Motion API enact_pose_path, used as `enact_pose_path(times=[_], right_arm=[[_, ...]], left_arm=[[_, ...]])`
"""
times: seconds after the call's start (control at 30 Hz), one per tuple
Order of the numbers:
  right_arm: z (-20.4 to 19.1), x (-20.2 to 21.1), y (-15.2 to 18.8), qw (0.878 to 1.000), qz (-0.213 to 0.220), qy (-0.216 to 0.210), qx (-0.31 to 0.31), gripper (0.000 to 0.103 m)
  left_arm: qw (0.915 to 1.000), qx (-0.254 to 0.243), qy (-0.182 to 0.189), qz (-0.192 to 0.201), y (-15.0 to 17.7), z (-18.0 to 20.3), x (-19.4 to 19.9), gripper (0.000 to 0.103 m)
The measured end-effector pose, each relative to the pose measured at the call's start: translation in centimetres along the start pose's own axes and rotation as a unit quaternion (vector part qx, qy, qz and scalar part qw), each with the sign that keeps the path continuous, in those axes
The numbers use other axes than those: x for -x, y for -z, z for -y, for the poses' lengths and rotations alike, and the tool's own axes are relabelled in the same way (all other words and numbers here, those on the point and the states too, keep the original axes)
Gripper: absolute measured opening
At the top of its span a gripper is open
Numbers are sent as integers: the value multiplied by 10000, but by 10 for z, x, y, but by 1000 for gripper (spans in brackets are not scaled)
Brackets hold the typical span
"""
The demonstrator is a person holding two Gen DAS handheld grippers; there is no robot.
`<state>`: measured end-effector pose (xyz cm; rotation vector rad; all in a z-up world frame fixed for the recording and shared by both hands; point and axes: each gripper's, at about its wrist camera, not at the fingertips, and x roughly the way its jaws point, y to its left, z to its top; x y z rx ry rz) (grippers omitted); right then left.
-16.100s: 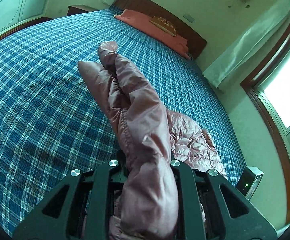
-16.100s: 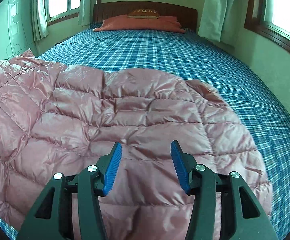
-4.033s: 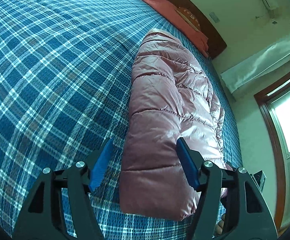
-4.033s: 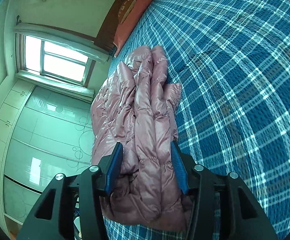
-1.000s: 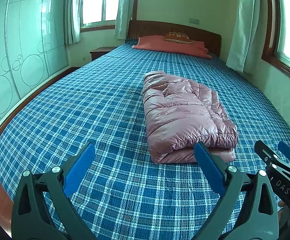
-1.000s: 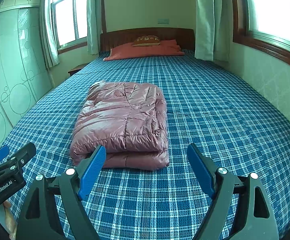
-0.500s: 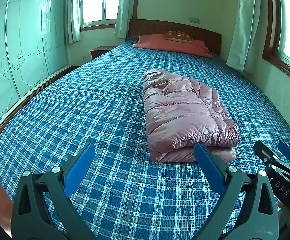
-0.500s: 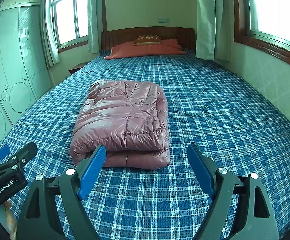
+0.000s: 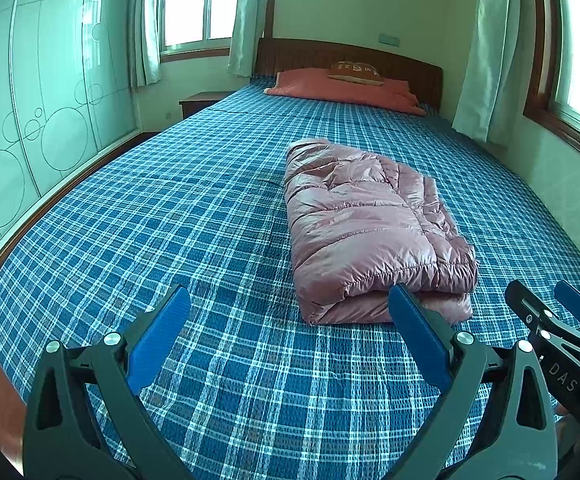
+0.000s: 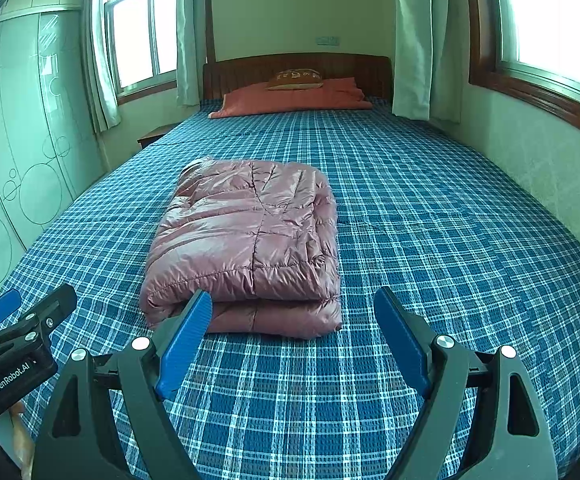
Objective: Fold large clothes
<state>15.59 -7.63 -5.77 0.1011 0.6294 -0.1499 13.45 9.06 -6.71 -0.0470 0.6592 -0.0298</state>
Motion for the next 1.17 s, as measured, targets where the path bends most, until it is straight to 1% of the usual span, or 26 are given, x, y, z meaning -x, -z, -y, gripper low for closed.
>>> enact_pose_path(times=[0.33,0.47,0.63,0.67,0.73,0.8,0.87,0.93,0.97,1.03,1.1,1.17], right_arm=[[-1,0,0,10000,4,6,1,82],[-1,0,1,10000,7,17,10,82],[1,-5,3,10000,-26,25,4,82],[2,-6,4,10000,-37,24,4,82],[3,-9,4,10000,-62,18,3,82],[4,-12,5,9999,-100,7,-4,82],[6,-17,6,9999,-150,-15,-9,82],[9,-21,6,9998,-190,-22,-41,82],[13,-23,7,9998,-202,-10,-73,82],[23,-29,6,9996,-220,48,-143,82],[42,-38,5,9992,-276,165,-243,82],[67,-48,5,9983,-264,353,-375,82]], left_arm=[[9999,-102,-11,94,-1,4,3,99],[9996,-179,-142,177,-2,5,4,99],[9996,-221,-91,165,-2,6,1,99],[9996,-222,-76,149,-2,6,0,101],[9997,-200,-31,138,-1,6,-2,101],[9997,-172,-52,135,0,6,-5,101],[9997,-219,23,134,0,6,-9,101],[9997,-193,-37,142,-2,4,-15,101],[9998,-126,-96,109,-3,0,-21,101],[10000,56,-63,-40,-7,-12,-37,101],[9989,331,-98,-311,-10,-30,-61,101],[9962,610,-235,-574,-11,-52,-86,101]])
